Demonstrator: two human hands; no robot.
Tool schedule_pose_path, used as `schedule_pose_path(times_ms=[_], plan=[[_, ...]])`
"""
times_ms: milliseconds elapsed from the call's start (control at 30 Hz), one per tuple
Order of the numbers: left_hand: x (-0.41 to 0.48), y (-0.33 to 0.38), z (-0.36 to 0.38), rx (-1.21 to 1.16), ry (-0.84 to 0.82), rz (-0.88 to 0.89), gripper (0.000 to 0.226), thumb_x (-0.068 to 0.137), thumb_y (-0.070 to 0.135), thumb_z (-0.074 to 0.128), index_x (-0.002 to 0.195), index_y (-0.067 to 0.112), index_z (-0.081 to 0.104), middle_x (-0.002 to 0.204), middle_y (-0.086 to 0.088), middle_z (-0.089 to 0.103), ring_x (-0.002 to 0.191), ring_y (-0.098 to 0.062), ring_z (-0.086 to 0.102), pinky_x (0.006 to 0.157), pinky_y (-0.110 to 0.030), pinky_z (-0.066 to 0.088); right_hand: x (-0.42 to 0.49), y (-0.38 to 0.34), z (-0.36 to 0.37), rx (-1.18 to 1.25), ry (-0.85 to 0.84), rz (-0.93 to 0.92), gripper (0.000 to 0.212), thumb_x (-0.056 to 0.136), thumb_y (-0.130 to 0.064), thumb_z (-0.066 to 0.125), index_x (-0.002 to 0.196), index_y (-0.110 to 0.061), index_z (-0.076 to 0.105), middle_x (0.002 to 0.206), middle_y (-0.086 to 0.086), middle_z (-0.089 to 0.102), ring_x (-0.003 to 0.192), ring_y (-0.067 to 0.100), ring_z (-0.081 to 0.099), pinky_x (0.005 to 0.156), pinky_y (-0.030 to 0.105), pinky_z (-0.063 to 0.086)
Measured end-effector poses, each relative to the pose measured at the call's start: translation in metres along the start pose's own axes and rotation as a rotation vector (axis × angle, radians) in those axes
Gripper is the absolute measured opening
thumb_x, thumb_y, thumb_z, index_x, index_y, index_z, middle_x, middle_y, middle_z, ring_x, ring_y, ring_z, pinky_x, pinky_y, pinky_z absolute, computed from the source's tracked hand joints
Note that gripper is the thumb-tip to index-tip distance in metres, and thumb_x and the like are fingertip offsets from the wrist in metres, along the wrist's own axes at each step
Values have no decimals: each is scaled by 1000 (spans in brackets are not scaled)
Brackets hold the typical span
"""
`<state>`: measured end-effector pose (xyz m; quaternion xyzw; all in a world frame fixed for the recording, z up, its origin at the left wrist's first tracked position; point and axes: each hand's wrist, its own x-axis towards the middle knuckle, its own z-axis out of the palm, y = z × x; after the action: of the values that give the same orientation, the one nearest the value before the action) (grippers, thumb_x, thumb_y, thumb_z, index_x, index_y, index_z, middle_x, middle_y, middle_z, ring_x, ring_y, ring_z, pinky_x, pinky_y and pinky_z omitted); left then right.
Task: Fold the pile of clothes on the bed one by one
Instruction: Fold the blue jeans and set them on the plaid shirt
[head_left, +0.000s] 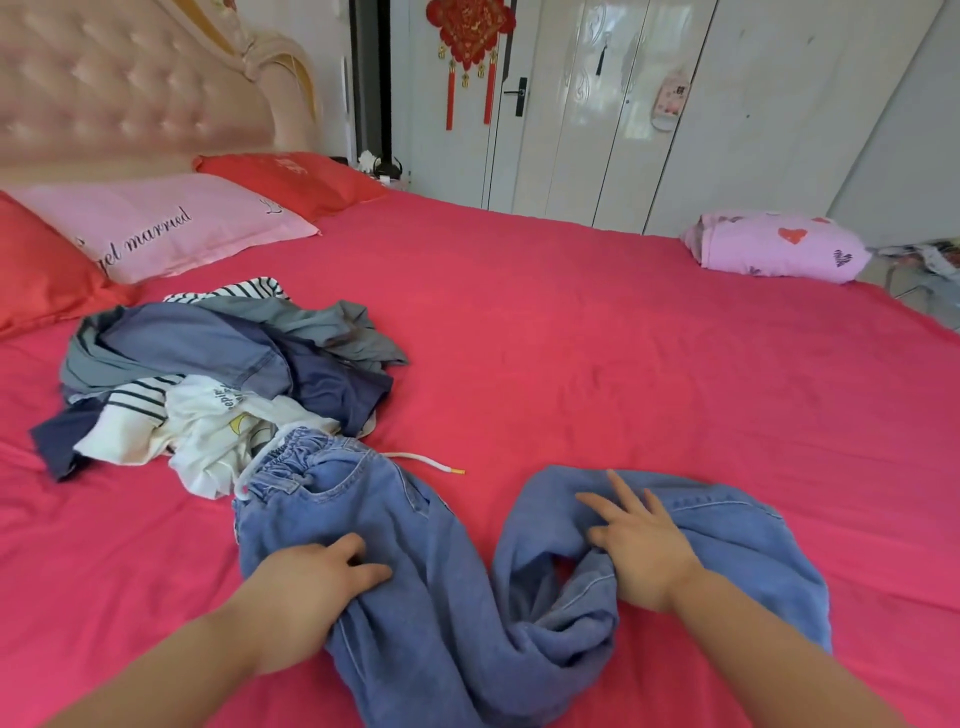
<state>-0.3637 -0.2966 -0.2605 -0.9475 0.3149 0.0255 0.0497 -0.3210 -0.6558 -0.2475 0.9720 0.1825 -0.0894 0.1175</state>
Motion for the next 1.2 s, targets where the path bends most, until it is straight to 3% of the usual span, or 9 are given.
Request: schedule_pose_path(times_ms=[100, 233, 433, 567, 700, 800, 867, 967, 1200], plan=[[-4, 0, 1, 22, 0, -16, 81, 26, 30, 75, 103, 45, 55, 75, 20, 55, 42, 3, 52, 34, -12, 39, 5, 2, -5, -60, -33, -94, 27, 87, -31, 42, 105, -25, 61, 150, -7, 30, 145, 20, 2, 115, 49, 9], [-6, -1, 1, 36, 1, -35, 80, 25, 30, 77, 101, 45, 57, 73, 20, 55, 41, 3, 52, 34, -10, 37, 7, -6, -3, -85, -32, -56, 14, 87, -30, 43, 97, -26, 52, 109, -3, 61, 112, 20, 50, 99, 34, 31], [5, 20, -28, -48, 5, -178, 61, 82, 20, 51, 138, 38, 36, 127, 6, 48, 107, -20, 57, 83, -31, 47, -18, 39, -19, -211, 253, -23, 36, 55, -28, 77, 84, -21, 57, 78, 1, 66, 77, 21, 64, 69, 35, 50], [21, 31, -38, -158, 282, -243, 65, 65, 19, 38, 127, 33, 53, 114, 8, 59, 90, -20, 65, 64, -34, 56, -77, 110, -68, -379, 169, 298, 38, 76, -40, 55, 112, -30, 48, 112, -12, 60, 112, 14, 54, 89, 28, 40], [37, 75, -51, -55, 438, -163, 53, 48, 25, 58, 99, 26, 71, 81, 9, 66, 53, -14, 63, 30, -23, 42, -128, 158, -108, -370, 130, 532, 38, 74, -42, 55, 111, -36, 49, 110, -15, 59, 109, 14, 52, 79, 26, 38], [31, 106, -35, -150, 310, -124, 70, 40, 26, 79, 108, 28, 66, 92, 9, 63, 61, -12, 63, 36, -27, 49, -146, 158, -94, -405, 85, 606, 36, 75, -37, 56, 110, -36, 50, 111, -16, 59, 110, 13, 52, 83, 27, 38], [20, 117, -25, -204, 139, -66, 78, 62, 29, 72, 135, 31, 44, 126, 6, 49, 94, -17, 61, 69, -36, 57, -150, 148, -65, -407, 13, 635, 35, 81, -33, 55, 115, -36, 48, 117, -13, 55, 115, 13, 51, 91, 30, 39], [8, 114, -26, -251, -39, -68, 75, 80, 43, 57, 145, 35, 21, 149, 9, 21, 129, -15, 38, 104, -29, 38, -147, 121, -25, -283, -8, 623, 34, 92, -27, 40, 125, -33, 45, 126, -7, 50, 120, 15, 49, 97, 34, 39], [10, 53, -49, -193, 450, -308, 49, 70, 45, 57, 105, 13, 69, 105, -10, 65, 94, -36, 62, 75, -48, 55, -130, 63, -2, 89, 263, 389, 51, 72, -19, 44, 121, -20, 59, 113, 5, 63, 107, 29, 59, 90, 42, 46]])
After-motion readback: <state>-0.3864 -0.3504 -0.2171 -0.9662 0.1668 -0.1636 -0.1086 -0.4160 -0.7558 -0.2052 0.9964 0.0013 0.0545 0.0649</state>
